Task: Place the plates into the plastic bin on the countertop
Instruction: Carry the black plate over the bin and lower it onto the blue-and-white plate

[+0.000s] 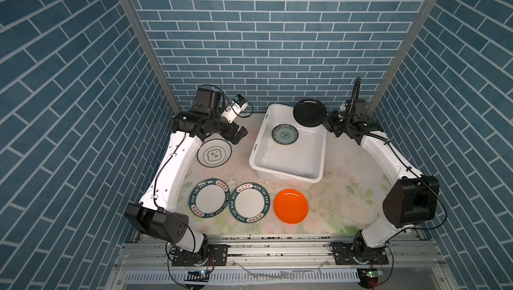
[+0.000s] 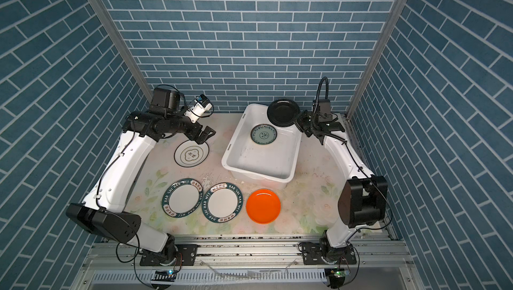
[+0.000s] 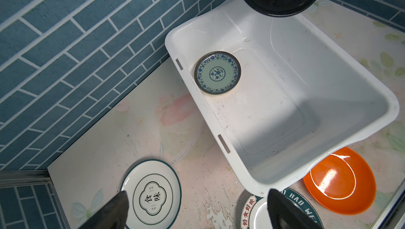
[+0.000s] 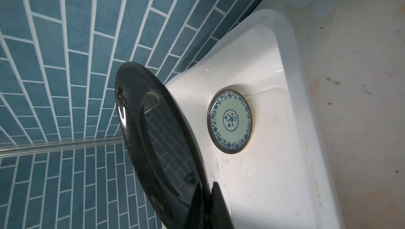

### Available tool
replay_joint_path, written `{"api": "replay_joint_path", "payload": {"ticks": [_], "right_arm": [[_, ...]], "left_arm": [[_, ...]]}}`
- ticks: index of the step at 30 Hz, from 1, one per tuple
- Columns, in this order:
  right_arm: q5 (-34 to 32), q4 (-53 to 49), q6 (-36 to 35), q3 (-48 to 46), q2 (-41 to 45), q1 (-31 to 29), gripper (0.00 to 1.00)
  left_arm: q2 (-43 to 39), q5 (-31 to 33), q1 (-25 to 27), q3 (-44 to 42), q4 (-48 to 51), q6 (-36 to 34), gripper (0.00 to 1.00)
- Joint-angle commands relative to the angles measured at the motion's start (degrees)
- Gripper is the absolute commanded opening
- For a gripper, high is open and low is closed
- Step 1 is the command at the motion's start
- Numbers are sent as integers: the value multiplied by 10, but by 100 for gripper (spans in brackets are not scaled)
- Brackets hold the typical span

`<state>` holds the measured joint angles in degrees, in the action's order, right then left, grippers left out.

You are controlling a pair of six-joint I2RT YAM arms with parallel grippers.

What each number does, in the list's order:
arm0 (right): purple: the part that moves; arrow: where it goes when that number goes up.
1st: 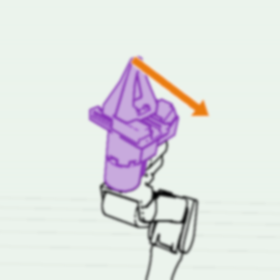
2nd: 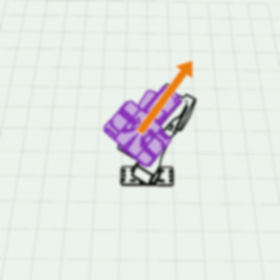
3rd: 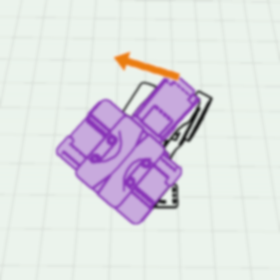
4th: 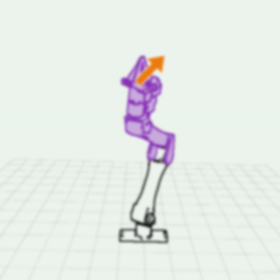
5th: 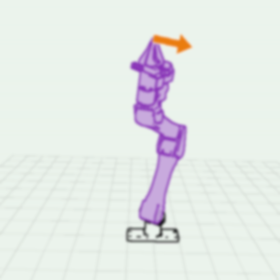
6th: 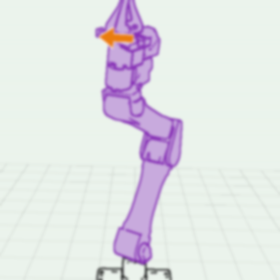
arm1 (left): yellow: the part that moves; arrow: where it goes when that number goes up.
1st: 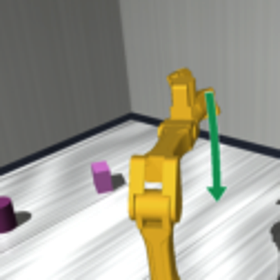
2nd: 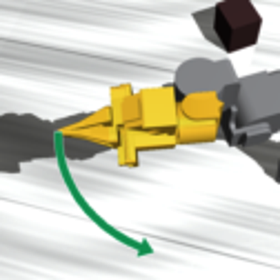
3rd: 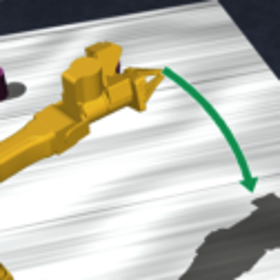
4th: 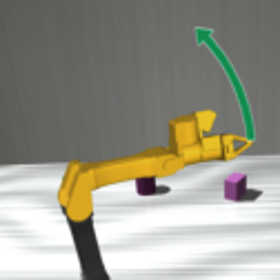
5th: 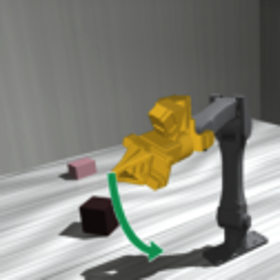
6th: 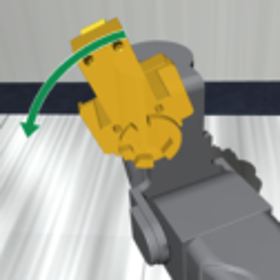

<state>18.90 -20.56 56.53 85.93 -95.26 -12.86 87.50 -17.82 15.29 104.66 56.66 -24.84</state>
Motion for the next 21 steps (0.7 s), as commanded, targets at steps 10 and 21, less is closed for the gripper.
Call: {"api": "replay_joint_path", "payload": {"ticks": [10, 21], "right_arm": [[-2, 46, 2, 42, -89, -61, 0], [-10, 76, 12, 55, -157, -67, 0]], "left_arm": [[-7, -32, 4, 34, 9, 11, 100], [-3, -85, 8, 38, 17, 15, 100]]}}
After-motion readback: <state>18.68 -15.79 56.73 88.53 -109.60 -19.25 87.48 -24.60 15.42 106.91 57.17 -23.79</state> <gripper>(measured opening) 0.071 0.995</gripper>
